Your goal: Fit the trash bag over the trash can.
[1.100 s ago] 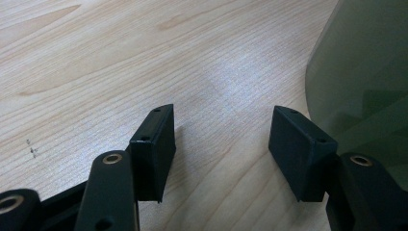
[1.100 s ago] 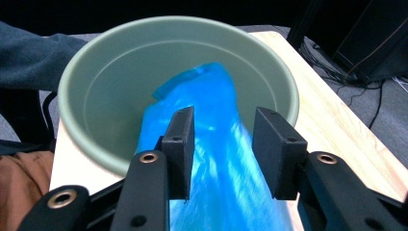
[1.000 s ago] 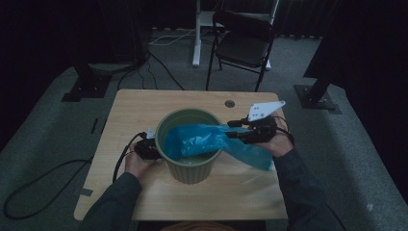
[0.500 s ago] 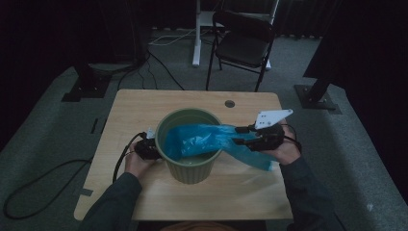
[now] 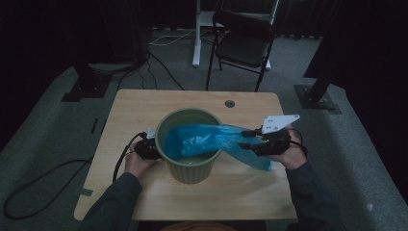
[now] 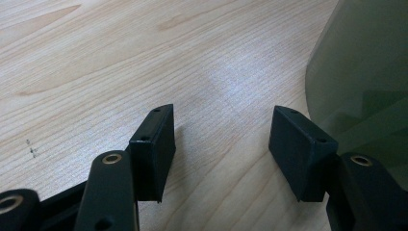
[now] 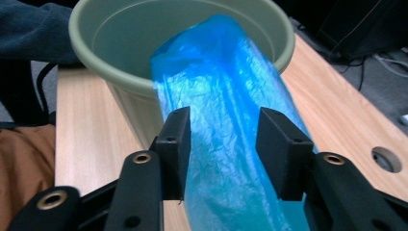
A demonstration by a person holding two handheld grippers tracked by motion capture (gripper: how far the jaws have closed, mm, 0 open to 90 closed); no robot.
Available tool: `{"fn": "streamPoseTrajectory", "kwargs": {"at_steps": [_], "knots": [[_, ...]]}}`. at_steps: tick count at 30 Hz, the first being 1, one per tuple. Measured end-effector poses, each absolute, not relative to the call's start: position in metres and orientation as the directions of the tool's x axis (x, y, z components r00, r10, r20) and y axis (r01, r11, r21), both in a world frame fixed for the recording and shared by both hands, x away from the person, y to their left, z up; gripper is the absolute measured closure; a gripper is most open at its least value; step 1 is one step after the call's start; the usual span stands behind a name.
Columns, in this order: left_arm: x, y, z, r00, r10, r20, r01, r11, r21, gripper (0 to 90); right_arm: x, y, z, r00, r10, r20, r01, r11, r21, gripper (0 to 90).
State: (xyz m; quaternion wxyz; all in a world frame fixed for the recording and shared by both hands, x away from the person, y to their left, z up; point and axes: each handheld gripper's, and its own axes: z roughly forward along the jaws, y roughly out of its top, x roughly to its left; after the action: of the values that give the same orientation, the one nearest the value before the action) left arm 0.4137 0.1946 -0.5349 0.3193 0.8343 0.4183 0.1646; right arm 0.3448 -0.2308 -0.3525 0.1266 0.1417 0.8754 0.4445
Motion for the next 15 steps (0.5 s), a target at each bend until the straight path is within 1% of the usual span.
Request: {"fn": "streamPoseTrajectory", "kwargs": {"at_steps": [3,6,13,15], "knots": [[0.414,0.195,-0.535,0.596,0.803,0.007,0.593,-0.446,0.670,42.2,0.344,-0.230,-0.356,-0.922,0.371,-0.110,0.135,0.574,0.807,50.7],[0.414,0.194,-0.535,0.595,0.804,0.007,0.594,-0.446,0.670,42.1,0.343,-0.233,-0.359,-0.917,0.382,-0.117,0.134,0.571,0.810,50.4],[0.413,0.193,-0.534,0.591,0.807,0.008,0.602,-0.447,0.662,42.4,0.341,-0.244,-0.366,-0.905,0.413,-0.098,0.165,0.555,0.816,48.4],[0.413,0.193,-0.533,0.592,0.806,0.008,0.607,-0.452,0.654,44.2,0.339,-0.247,-0.373,-0.902,0.421,-0.094,0.178,0.560,0.809,47.0]]}}
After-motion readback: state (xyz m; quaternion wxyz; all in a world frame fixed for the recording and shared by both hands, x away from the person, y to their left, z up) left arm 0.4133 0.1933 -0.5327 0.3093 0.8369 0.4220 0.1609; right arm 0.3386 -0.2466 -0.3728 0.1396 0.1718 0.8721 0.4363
